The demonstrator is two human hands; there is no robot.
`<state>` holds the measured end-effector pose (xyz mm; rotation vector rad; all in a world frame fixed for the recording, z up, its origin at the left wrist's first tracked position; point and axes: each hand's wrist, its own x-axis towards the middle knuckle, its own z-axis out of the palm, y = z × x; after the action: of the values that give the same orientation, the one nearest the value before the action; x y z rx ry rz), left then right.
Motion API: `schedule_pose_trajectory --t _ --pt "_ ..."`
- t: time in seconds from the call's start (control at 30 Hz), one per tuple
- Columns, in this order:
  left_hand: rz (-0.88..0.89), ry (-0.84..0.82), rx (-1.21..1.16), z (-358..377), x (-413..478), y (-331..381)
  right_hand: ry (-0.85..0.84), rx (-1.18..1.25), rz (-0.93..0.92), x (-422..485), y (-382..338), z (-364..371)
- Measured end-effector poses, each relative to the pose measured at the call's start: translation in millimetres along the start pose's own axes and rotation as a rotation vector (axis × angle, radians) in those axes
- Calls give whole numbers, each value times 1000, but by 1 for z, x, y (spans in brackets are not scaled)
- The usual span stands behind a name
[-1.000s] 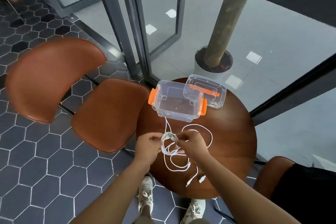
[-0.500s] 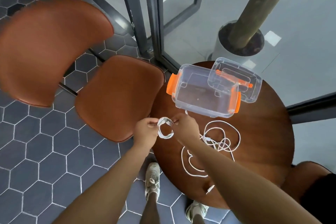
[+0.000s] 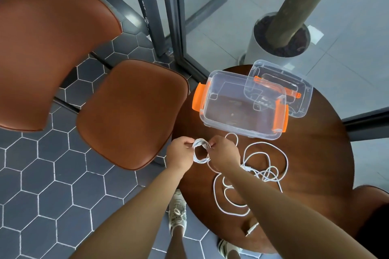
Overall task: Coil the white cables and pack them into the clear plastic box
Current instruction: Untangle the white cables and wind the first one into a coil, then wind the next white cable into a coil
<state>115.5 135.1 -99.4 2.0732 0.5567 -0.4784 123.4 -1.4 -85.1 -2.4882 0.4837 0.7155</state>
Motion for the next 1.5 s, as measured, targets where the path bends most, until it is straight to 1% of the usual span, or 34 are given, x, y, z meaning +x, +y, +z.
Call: schedule_pose_trajectory --t 0.13,0.23,0.3,0.4,0.53,0.6,0.7,0.8,0.83,0.9,0.97,1.07,1.17,1.27,1.3,1.37,1.43,1.5 --pt "19 23 58 0 4 3 -9 -7 12 6 -7 -2" --pt "32 55 99 -7 8 4 -18 42 -6 9 -14 2" --pt "56 49 135 -8 9 4 -33 35 -30 8 -13 2" --pt "100 45 183 -6 3 4 -23 -28 -104 4 -9 -7" --pt "124 87 202 -8 -11 8 -2 -52 -283 -14 4 -19" --pt "152 87 236 -9 -21 10 23 18 -340 -30 15 -24" --pt "214 44 270 -8 -42 19 102 124 -347 -57 37 -35" --pt "269 -8 284 0 -61 29 243 218 -307 -76 64 -49" --pt "279 -25 283 4 -66 32 269 262 -263 -79 73 -55" --pt "283 -47 274 12 -76 39 274 357 -114 -83 90 -67" --pt "289 -44 289 20 -85 43 230 393 11 -86 106 -75" --pt "318 -54 403 32 -92 45 111 326 112 -90 124 -77" --pt "372 -116 627 38 -94 43 22 281 146 -92 133 -71" --pt "419 -135 861 41 -97 42 -4 268 136 -92 132 -64" --pt "422 -136 882 41 -98 41 -19 279 130 -93 129 -63" --pt "379 -135 782 39 -98 36 -62 324 137 -94 123 -59" --pt "330 -112 612 33 -102 36 -102 384 142 -97 117 -56" --pt "266 -103 458 26 -113 45 -147 523 163 -105 111 -56"
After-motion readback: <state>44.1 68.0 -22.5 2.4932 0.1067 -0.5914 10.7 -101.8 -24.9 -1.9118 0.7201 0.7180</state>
